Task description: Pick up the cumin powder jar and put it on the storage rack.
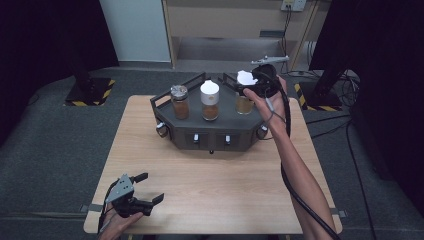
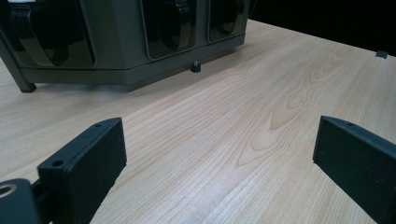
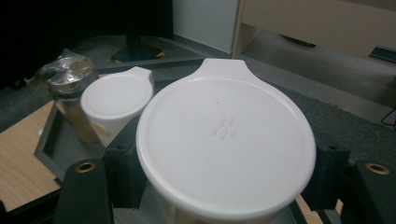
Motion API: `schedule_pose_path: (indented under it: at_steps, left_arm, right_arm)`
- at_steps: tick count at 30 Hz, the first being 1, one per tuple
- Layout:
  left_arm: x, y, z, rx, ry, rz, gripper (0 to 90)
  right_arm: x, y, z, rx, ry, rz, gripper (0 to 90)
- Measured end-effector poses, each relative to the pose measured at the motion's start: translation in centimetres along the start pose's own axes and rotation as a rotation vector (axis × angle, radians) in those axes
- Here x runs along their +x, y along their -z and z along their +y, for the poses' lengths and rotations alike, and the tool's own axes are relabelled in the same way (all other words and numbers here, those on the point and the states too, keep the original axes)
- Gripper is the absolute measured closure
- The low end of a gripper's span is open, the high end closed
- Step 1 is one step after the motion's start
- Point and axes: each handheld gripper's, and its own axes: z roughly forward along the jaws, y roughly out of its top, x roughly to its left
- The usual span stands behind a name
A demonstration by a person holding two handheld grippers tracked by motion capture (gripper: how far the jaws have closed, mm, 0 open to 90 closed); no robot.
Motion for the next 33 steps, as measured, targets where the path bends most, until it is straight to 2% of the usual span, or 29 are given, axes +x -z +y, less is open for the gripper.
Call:
schedule_pose_path:
  at_steps: [6,17,26,33]
  left_arm:
    - [0.0,0.0,0.1,0.002,-0.002,-0.001,1.4]
    - [0.0,0.1,0.0,-0.001,-0.003,0.005,1.5]
    - [0.0,0.1,0.0,-0.001,-0.003,0.004,1.5]
    - [0.0,0.1,0.0,-0.001,-0.003,0.004,1.5]
  right_arm:
    - [-0.4,-1.5,-0.8,0.004,-0.028,-0.019,30.6]
    - [-0.3,-3.5,-2.2,0.012,-0.044,-0.043,30.7]
    - [-0.5,-4.7,-2.8,0.03,-0.056,-0.044,30.6]
    - [-0.7,-4.9,-3.1,0.032,-0.067,-0.043,30.6]
